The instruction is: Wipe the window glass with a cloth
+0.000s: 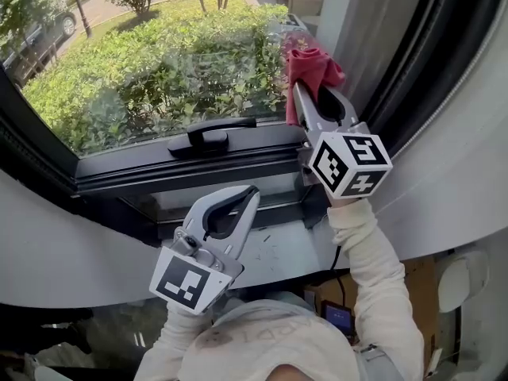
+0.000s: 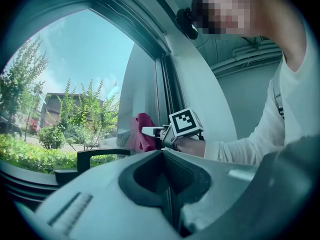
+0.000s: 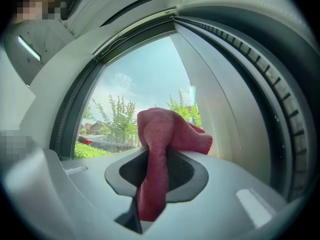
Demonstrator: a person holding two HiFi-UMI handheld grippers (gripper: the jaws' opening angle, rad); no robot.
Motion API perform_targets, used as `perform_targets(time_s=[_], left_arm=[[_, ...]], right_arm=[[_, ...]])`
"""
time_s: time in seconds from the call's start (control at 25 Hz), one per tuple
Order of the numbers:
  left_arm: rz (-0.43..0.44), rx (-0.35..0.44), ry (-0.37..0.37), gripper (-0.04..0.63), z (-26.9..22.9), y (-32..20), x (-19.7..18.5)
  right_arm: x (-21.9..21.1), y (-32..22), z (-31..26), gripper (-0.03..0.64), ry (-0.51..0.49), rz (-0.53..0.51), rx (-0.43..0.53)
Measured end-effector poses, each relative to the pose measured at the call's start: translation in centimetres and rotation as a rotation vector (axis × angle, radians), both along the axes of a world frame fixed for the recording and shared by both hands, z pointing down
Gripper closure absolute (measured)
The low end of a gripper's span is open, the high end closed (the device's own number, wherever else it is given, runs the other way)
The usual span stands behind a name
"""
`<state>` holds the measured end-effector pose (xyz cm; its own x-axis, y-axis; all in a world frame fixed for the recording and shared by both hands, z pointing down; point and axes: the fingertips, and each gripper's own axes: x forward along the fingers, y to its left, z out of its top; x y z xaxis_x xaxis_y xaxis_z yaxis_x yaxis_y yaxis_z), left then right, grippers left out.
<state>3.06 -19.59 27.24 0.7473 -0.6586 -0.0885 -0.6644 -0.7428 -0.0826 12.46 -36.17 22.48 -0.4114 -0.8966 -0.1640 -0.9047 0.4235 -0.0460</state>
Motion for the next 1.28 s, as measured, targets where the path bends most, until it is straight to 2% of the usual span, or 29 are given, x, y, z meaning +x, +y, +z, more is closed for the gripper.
perform_targets(time_s=[0.28,0.6,1.28], left_arm=[[-0.034,0.009,0.015,0.595,-0.2,0.5,-2.2],[-0.074,0.008,0.031,0.595,0.0,0.8,-5.2],[-0.179,-0.016,0.053,0.595,0.6,0.6,-13.3]], right_arm=[[-4.0,0.6,-2.0,0.515,0.055,-0.046,0.033],[-9.3,1.3,-3.9,0.517,0.071,-0.118,0.073],[-25.4,3.4,-4.8,0.517,0.169,-0.326,0.131]])
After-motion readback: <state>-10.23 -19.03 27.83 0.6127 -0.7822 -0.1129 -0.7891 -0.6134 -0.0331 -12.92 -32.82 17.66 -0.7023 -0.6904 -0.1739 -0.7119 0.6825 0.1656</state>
